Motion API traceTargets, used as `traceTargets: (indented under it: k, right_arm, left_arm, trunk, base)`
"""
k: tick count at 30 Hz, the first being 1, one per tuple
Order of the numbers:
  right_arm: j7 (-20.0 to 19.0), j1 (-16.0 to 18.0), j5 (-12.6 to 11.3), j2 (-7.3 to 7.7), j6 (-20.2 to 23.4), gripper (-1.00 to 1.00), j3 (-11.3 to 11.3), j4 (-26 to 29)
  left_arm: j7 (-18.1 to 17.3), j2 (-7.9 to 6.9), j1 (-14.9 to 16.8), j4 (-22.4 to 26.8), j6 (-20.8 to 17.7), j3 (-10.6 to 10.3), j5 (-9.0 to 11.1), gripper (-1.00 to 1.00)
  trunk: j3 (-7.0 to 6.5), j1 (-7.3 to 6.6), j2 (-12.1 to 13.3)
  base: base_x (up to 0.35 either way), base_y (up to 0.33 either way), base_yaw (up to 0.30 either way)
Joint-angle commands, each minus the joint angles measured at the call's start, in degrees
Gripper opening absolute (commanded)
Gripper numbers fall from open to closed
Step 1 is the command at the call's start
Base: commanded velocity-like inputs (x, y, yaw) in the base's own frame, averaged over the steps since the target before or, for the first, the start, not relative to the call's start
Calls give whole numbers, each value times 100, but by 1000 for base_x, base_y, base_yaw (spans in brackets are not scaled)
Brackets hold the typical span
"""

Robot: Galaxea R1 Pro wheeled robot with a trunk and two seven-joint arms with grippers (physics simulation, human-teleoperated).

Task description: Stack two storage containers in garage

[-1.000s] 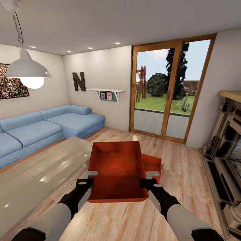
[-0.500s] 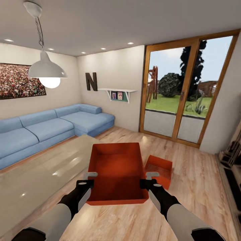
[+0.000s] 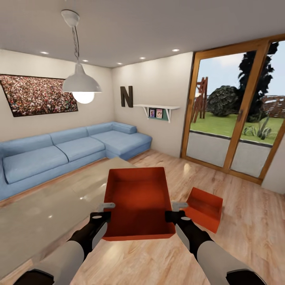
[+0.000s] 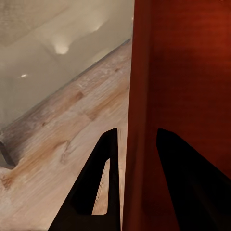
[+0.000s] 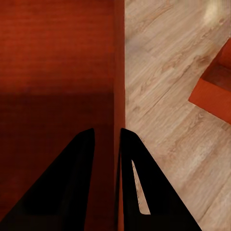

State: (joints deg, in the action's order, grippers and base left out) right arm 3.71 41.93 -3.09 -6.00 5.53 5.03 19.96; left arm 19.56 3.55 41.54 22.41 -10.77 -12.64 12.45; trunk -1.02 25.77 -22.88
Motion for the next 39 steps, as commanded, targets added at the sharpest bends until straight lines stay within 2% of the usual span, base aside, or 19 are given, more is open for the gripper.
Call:
traceTargets:
  k: [1,39]
  right_arm:
    - [41,-1,7,11,36,-100,-160,12]
    - [33,1,10,11,-17,-100,-160,16]
  left_arm:
    - [100,-47,3,26,-48,161,-120,-100]
    - [102,-47,3,26,-48,166,-121,-100]
  trunk:
    - [2,2,-5]
    - [2,2,-5]
  base:
    - [0,0,300]
    - [0,0,300]
